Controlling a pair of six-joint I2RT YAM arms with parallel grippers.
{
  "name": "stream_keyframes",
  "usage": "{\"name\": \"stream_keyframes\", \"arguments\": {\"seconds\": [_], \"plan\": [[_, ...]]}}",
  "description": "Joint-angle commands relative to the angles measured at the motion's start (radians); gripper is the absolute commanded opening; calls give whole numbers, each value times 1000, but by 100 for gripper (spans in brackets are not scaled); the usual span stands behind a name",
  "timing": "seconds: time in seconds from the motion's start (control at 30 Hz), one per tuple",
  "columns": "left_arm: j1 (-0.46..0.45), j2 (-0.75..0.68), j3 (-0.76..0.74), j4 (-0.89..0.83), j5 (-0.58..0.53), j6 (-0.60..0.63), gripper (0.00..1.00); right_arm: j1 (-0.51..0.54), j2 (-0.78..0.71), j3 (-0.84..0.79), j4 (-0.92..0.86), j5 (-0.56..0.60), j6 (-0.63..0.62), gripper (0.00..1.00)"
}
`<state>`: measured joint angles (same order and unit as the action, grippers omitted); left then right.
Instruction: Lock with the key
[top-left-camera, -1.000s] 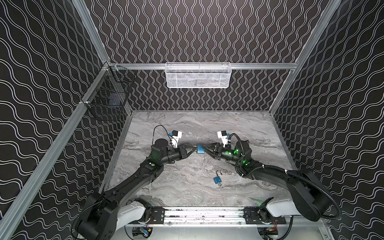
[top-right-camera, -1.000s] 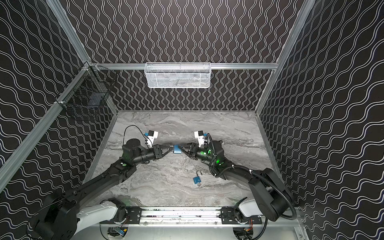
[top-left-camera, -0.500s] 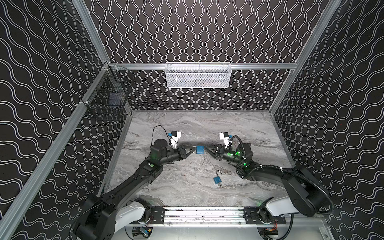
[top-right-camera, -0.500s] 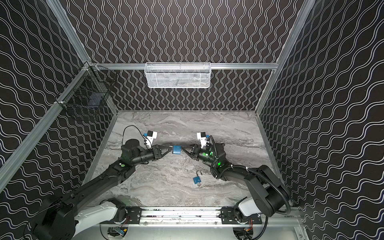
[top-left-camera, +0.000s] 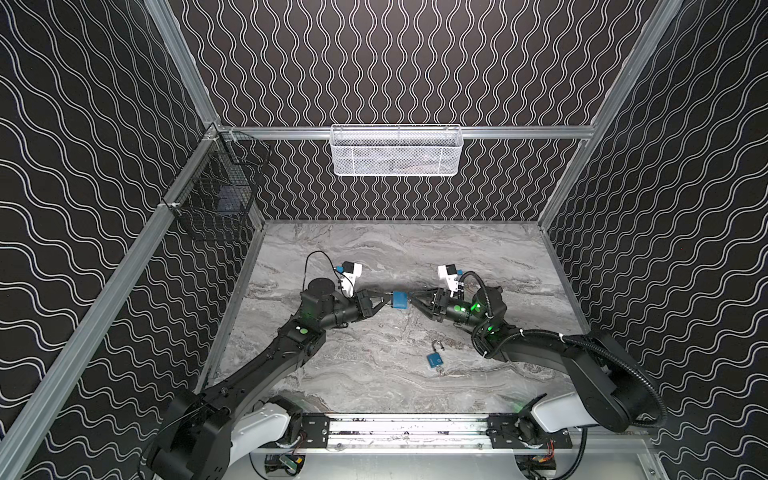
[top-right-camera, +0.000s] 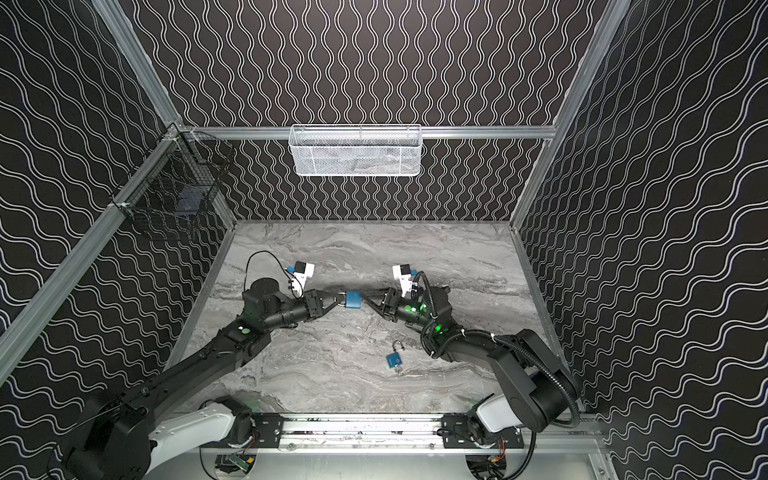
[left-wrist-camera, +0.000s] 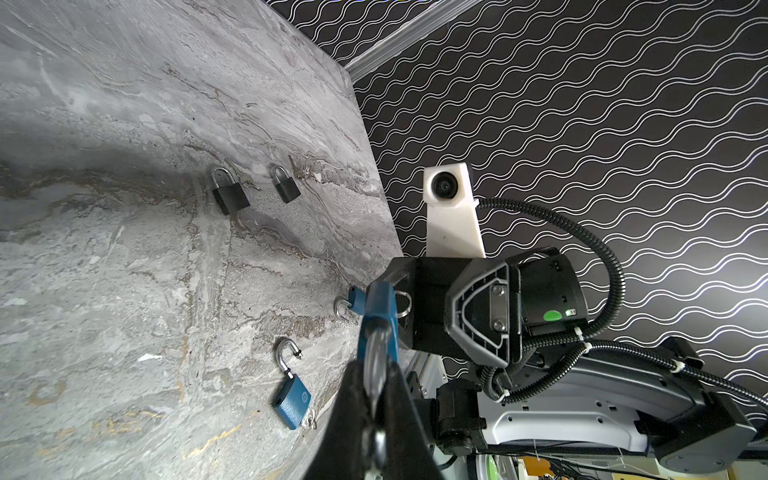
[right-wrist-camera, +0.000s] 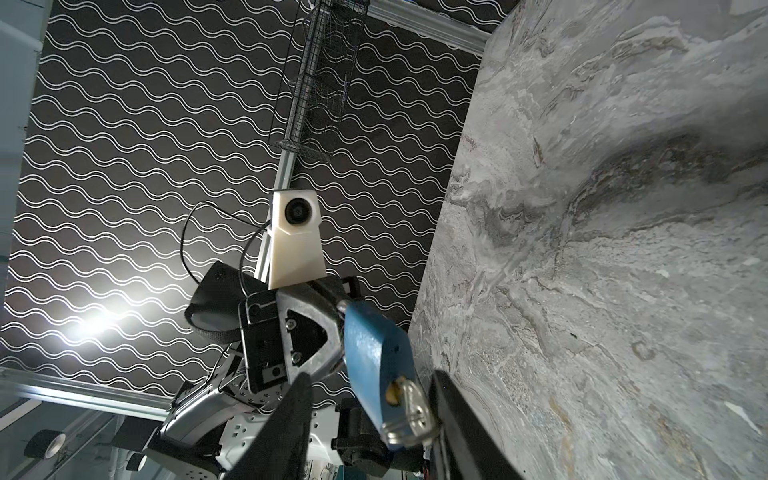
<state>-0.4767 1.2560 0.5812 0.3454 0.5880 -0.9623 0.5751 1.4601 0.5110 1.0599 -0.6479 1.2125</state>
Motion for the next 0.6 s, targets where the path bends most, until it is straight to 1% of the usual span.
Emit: {"name": "stream_keyframes", "arguments": {"seconds": [0.0,0.13,0.33,0.4,0.57], "plan": [[3,-1,3,70,10,-4,0,0,-21,1,-10,10,-35,50],[4,-5,5,78,13,-12,0,1,-32,6,-100,38,-76,54],[3,-7,4,92,22,-25,0,1,-4,0,-64,40,-67,55],[3,-8,3,95,21,-27,0,0,9,-3,-37,36,-57,54],[3,-9,0,92,19,-26,0,2,35,-13,71,16,-9,47]]}}
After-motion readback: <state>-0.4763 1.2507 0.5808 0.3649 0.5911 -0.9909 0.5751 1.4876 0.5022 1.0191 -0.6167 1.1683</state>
